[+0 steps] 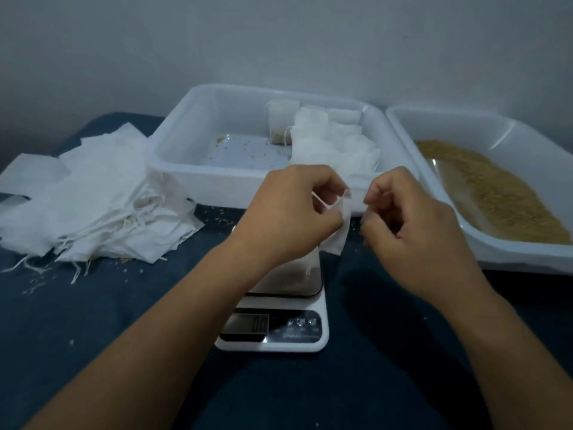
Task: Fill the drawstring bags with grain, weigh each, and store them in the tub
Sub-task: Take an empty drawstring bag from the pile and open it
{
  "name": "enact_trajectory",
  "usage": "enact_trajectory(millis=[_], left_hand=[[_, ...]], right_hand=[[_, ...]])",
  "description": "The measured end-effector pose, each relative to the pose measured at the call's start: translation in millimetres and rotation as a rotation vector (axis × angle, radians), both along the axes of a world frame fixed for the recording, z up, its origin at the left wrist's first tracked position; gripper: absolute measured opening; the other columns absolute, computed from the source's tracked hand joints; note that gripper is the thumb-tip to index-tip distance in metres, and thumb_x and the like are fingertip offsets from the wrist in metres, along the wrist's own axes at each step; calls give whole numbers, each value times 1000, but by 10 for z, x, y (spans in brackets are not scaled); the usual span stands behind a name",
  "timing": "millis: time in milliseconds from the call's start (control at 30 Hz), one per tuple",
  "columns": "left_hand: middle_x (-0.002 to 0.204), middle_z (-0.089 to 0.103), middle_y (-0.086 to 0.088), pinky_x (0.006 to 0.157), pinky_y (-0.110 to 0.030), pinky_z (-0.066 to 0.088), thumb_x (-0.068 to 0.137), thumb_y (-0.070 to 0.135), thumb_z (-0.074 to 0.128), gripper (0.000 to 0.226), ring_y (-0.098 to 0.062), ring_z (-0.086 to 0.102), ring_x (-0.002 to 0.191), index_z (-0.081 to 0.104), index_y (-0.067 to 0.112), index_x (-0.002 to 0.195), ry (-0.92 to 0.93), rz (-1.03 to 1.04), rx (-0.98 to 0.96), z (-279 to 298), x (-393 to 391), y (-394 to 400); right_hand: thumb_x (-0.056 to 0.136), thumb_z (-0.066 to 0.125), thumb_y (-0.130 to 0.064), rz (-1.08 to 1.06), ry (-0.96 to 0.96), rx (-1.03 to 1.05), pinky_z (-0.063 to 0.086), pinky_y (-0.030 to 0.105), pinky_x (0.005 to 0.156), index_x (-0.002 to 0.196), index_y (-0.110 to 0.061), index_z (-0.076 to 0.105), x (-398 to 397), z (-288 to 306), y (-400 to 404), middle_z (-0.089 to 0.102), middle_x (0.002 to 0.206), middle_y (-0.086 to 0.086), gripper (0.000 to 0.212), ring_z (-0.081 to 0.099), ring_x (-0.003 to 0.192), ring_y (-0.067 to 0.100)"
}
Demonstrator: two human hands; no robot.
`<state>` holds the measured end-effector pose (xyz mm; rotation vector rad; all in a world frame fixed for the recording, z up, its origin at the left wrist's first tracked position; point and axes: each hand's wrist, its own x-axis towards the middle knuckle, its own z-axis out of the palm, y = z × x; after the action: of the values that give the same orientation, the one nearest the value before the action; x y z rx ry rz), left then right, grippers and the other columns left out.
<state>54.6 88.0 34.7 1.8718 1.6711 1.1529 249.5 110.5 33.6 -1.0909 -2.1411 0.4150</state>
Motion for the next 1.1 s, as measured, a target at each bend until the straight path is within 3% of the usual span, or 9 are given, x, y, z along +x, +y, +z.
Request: enact_trajectory(millis=[133, 233, 400, 500, 600, 667, 800, 933, 1100], left_hand=[[82, 68, 12, 63, -9, 49, 83, 25, 83, 17, 1, 67, 70, 72, 34, 90, -49, 21, -7, 76, 20, 5], [80, 70, 12, 62, -8, 49, 81, 26, 85, 17, 0, 68, 69, 73, 35, 88, -45, -4, -71, 147, 48, 29], [77, 73, 18, 59, -8, 47, 81, 20, 80, 15, 2, 68, 68, 78, 35, 83, -1, -29, -161, 237, 84, 75], [76, 75, 17, 61, -19, 57, 84, 19, 78, 18, 0, 70, 70, 79, 36, 81, 11, -46, -219, 274, 83, 75], [77, 75, 17, 67, -32, 63, 84, 20, 77, 18, -3, 71, 71, 79, 38, 80, 110, -96, -296, 325, 90, 79], [78, 74, 19, 67, -28, 62, 82, 18, 75, 20, -1, 70, 71, 79, 38, 81, 181, -130, -341, 380, 67, 103], [86, 72, 20, 67, -17, 55, 79, 22, 77, 22, 4, 68, 75, 74, 39, 93, 254, -238, -408, 420, 45, 127], [93, 68, 24, 69, -16, 54, 77, 29, 78, 30, 4, 65, 79, 68, 42, 103, 296, -296, -404, 359, 31, 134], [97, 69, 22, 77, -23, 58, 80, 33, 81, 33, 0, 68, 83, 66, 51, 103, 125, -317, -378, 352, -48, 173]], right_hand=[[89, 58, -26, 181, -256, 167, 50, 30, 62, 119, -40, 57, 137, 72, 61, 57, 91, -15, 33, 56, 73, 9], [92, 67, -30, 162, -351, 327, 53, 35, 55, 115, -32, 65, 181, 70, 117, 58, 98, -10, 24, 60, 72, 15], [95, 66, -30, 200, -382, 471, 46, 31, 48, 100, -22, 73, 177, 15, 120, 60, 91, -4, 12, 57, 69, 16], [94, 69, -28, 192, -371, 501, 34, 26, 50, 91, -22, 72, 196, 14, 102, 55, 86, -4, 7, 51, 68, 14], [93, 69, -25, 204, -329, 536, 41, 31, 48, 83, -18, 71, 234, 8, 107, 59, 91, -2, 12, 55, 74, 17], [92, 71, -22, 284, -267, 559, 48, 32, 54, 81, -16, 72, 253, -3, 87, 65, 96, 0, 13, 60, 78, 17], [87, 72, -20, 406, -222, 481, 51, 31, 56, 79, -18, 70, 263, 18, 17, 71, 97, -6, 9, 65, 74, 13], [82, 69, -32, 449, -367, 340, 41, 25, 46, 84, -29, 66, 223, 101, 0, 61, 81, -12, 5, 51, 61, 4], [94, 65, -40, 412, -438, 315, 45, 26, 49, 90, -37, 71, 184, 36, 9, 59, 85, -15, 7, 56, 68, 2]])
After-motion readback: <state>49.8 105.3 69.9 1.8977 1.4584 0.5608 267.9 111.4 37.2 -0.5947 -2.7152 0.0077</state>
